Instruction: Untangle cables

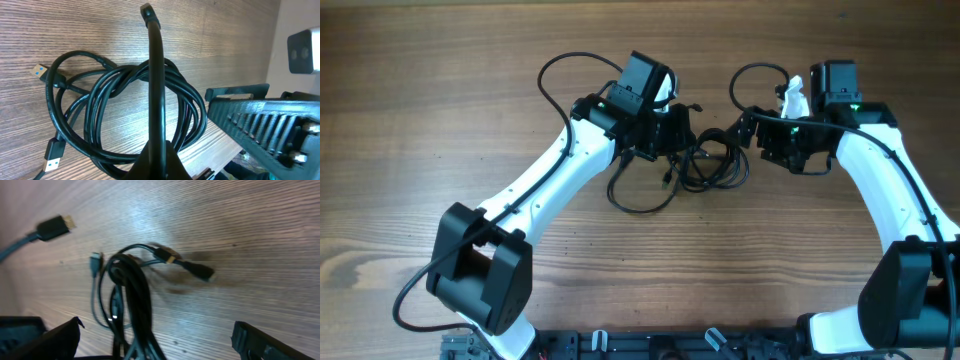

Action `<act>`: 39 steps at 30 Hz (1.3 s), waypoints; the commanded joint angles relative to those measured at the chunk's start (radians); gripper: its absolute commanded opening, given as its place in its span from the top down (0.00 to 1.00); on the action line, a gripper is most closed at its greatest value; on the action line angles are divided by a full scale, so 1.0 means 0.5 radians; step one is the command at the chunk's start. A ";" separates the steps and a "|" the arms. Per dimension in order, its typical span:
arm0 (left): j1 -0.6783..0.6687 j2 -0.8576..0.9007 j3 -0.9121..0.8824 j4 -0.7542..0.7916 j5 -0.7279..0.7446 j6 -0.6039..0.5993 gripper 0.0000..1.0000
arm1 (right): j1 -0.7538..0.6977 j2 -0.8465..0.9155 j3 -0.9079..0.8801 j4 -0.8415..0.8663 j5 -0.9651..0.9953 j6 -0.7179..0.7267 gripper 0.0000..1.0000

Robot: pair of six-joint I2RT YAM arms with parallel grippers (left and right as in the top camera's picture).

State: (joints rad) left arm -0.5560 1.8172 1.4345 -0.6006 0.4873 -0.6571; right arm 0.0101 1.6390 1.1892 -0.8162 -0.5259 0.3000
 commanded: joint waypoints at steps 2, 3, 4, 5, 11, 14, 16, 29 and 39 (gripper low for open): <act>0.006 0.024 -0.002 0.004 -0.037 -0.020 0.96 | 0.006 -0.016 -0.078 -0.070 -0.010 -0.340 0.22; 0.006 0.024 -0.002 0.004 -0.042 -0.020 0.96 | 0.006 -0.016 -0.081 -0.100 -0.013 -0.379 0.28; 0.006 0.024 -0.002 0.004 -0.042 -0.020 0.96 | 0.006 -0.016 -0.085 -0.113 -0.014 -0.391 0.31; 0.008 0.024 -0.002 0.004 -0.042 -0.020 0.96 | 0.005 -0.016 -0.097 -0.128 -0.038 -0.398 0.35; 0.009 0.024 -0.002 0.004 -0.040 -0.021 0.96 | 0.003 -0.016 -0.105 -0.133 -0.339 -0.550 0.51; 0.009 0.024 -0.002 0.006 -0.041 -0.065 0.96 | 0.007 -0.008 -0.185 -0.071 -0.290 -0.539 0.54; 0.009 0.024 -0.002 0.011 -0.040 -0.066 0.96 | 0.007 0.013 -0.246 -0.018 -0.256 -0.507 0.58; 0.009 0.024 -0.002 0.013 -0.040 -0.066 0.95 | 0.007 0.130 -0.373 0.233 -0.265 -0.366 0.92; 0.158 0.004 0.005 0.109 0.076 0.090 0.00 | 0.007 0.108 -0.243 0.354 -0.484 -0.273 0.95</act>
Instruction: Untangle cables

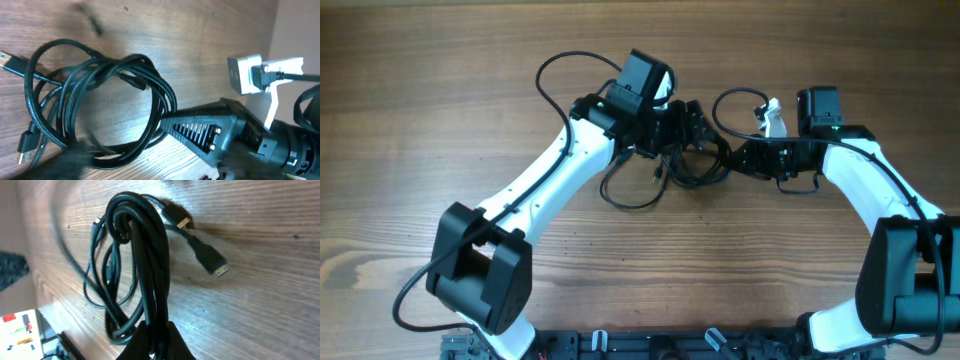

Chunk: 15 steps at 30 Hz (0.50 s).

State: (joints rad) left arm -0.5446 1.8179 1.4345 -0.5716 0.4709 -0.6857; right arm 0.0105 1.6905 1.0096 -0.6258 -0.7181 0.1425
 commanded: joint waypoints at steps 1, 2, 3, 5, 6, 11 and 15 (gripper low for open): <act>0.179 -0.006 0.013 0.088 0.243 0.246 0.05 | 0.006 -0.008 0.143 -0.044 -0.089 0.043 0.95; 0.219 -0.013 0.024 0.134 0.404 0.329 0.13 | 0.006 -0.030 0.174 -0.065 -0.069 0.045 0.95; 0.243 -0.015 0.037 0.169 0.518 0.382 0.20 | 0.006 -0.040 0.198 -0.080 -0.063 0.060 0.95; 0.252 -0.016 0.056 0.187 0.631 0.483 0.27 | 0.006 -0.046 0.256 -0.142 -0.065 0.083 0.96; 0.236 -0.016 0.056 0.175 0.636 0.534 0.27 | 0.006 -0.046 0.295 -0.200 -0.064 0.082 0.96; 0.030 -0.008 0.056 0.142 0.500 0.786 0.27 | 0.018 -0.046 0.472 -0.448 -0.101 0.019 0.96; -0.071 -0.004 0.056 0.082 0.308 0.792 0.30 | 0.071 -0.046 0.565 -0.517 -0.101 -0.011 0.96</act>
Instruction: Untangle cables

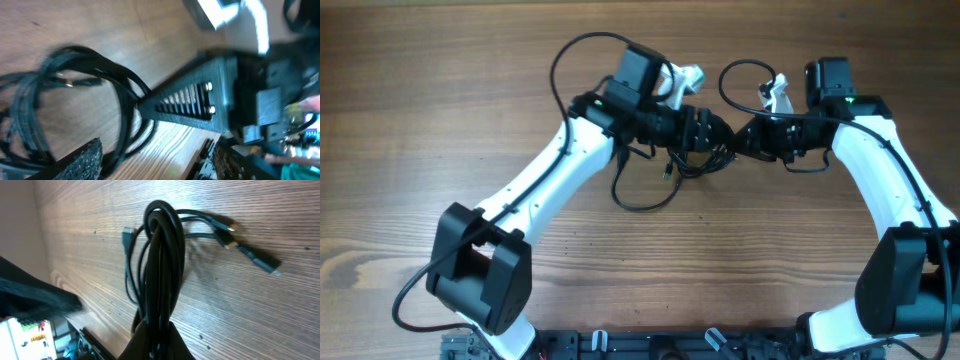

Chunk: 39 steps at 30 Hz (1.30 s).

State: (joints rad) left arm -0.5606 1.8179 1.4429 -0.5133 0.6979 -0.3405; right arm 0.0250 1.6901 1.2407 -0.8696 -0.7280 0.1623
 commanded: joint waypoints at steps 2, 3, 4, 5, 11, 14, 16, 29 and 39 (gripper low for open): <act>-0.050 -0.004 0.034 -0.082 -0.163 0.169 0.32 | 0.043 -0.045 0.132 -0.054 -0.095 -0.063 0.96; -0.050 -0.004 0.033 -0.111 -0.167 0.192 0.33 | 0.043 -0.045 0.144 -0.066 -0.106 -0.064 0.96; -0.049 -0.002 0.031 -0.150 -0.190 0.198 0.35 | 0.043 -0.047 0.154 -0.072 -0.123 -0.065 0.96; -0.050 0.001 0.031 -0.183 -0.240 0.197 0.37 | 0.043 -0.048 0.155 -0.075 -0.149 -0.066 0.96; -0.042 0.017 0.029 -0.216 -0.384 0.198 0.41 | 0.043 -0.052 0.155 -0.095 -0.291 -0.130 0.96; -0.031 0.050 0.029 -0.214 -0.414 0.196 0.43 | 0.043 -0.052 0.155 -0.133 -0.390 -0.211 0.96; -0.014 0.089 0.029 -0.200 -0.441 0.194 0.44 | 0.043 -0.052 0.155 -0.146 -0.397 -0.217 0.96; 0.025 0.198 0.031 -0.088 -0.295 0.084 0.40 | 0.043 -0.052 0.155 -0.140 -0.433 -0.226 0.96; 0.305 0.199 0.029 -0.256 0.443 0.476 0.37 | 0.043 -0.052 0.155 -0.132 -0.426 -0.220 0.96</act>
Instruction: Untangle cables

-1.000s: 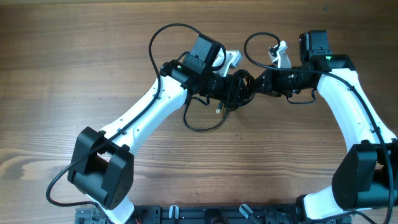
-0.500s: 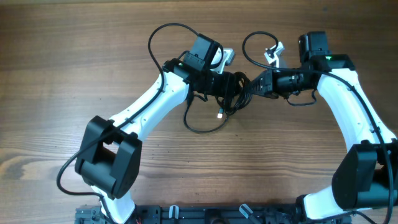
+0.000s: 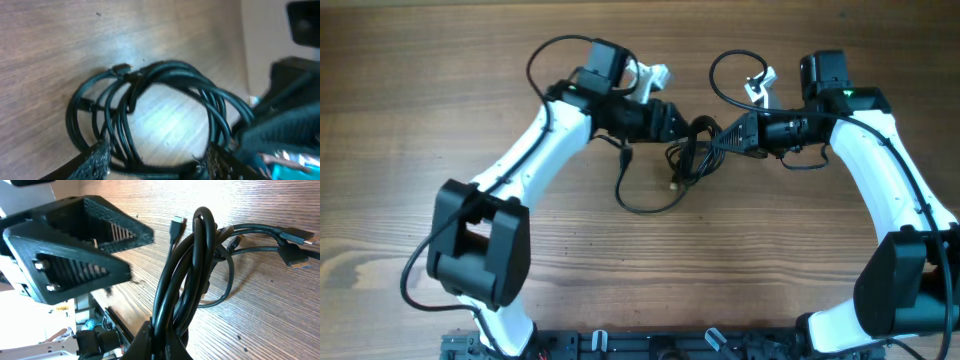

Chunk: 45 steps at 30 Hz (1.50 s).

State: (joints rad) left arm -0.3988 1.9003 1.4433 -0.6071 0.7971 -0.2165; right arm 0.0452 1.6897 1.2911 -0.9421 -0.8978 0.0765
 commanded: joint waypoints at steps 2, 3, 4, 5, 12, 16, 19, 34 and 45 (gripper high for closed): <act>-0.056 0.040 0.027 -0.091 0.183 0.233 0.38 | 0.002 -0.051 0.054 0.012 -0.086 -0.049 0.96; -0.076 0.041 0.027 -0.089 0.175 0.236 0.39 | 0.002 -0.051 0.054 0.013 -0.086 -0.049 0.96; -0.092 0.041 0.027 -0.088 0.176 0.253 0.39 | 0.002 -0.051 0.054 0.012 -0.086 -0.048 0.96; -0.105 0.041 0.027 -0.090 0.177 0.262 0.39 | 0.002 -0.051 0.054 0.013 -0.086 -0.049 0.96; -0.178 0.042 0.027 -0.115 0.148 0.271 0.40 | 0.002 -0.051 0.054 0.011 -0.086 -0.047 0.96; -0.211 0.078 0.027 -0.128 0.064 0.269 0.41 | 0.002 -0.051 0.054 0.011 -0.087 -0.046 0.96; -0.240 0.128 0.027 -0.118 -0.013 0.269 0.41 | 0.002 -0.051 0.054 0.008 -0.087 -0.047 0.96; -0.313 0.189 0.027 0.249 -0.124 0.049 0.41 | 0.003 -0.051 0.054 -0.002 -0.087 -0.047 0.96; -0.436 0.298 0.027 0.251 -0.824 -0.413 0.74 | 0.002 -0.051 0.054 0.001 -0.079 -0.030 0.96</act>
State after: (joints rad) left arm -0.6224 2.0220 1.4456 -0.4789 0.5865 -0.3122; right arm 0.0429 1.6897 1.2915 -0.9455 -0.8890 0.0734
